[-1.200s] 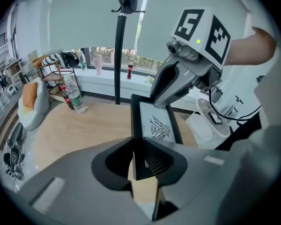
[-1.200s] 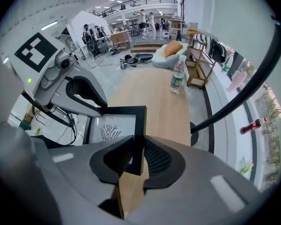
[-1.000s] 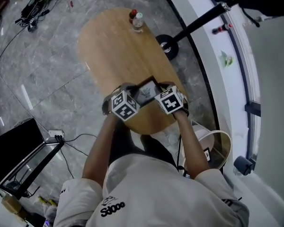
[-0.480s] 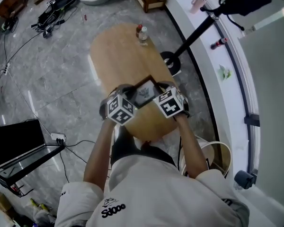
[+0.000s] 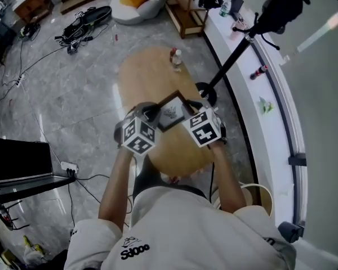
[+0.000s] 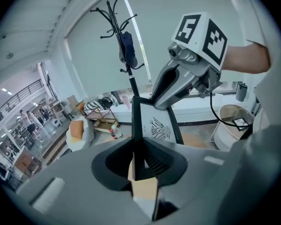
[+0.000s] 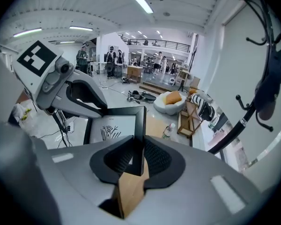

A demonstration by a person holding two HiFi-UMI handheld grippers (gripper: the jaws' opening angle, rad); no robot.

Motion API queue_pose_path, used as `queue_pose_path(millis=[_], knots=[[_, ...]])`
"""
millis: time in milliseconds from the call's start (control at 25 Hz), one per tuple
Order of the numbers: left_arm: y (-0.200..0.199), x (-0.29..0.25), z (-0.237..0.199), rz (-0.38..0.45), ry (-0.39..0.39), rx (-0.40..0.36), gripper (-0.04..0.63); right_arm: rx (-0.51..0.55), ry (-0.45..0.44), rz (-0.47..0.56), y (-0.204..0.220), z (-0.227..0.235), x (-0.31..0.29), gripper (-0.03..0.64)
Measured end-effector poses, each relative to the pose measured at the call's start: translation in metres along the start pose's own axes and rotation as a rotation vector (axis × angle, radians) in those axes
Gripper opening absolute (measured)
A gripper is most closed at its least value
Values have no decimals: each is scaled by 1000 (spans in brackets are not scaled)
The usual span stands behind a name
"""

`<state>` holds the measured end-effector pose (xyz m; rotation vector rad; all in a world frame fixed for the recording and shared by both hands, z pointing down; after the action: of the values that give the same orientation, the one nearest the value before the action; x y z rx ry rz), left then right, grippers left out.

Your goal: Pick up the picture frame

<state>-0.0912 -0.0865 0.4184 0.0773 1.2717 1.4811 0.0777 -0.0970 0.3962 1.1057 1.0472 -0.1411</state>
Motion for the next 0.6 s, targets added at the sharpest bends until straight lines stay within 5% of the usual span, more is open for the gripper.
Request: queue_pose_path(millis=[600], knots=[[-67,119,-5,150,-228,-113,78,158,75,183,-43,-56,109,75]])
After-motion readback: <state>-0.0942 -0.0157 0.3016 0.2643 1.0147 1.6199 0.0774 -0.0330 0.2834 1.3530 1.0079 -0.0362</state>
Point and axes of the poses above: the fingertips, and each gripper's own axes: x backward along the fingers, z to its right, y out of its underside, the point moved 10 cm from there along x, backward along the fingers, and after that the axes turned 14 degrees about -y, right-handed, at the moved point
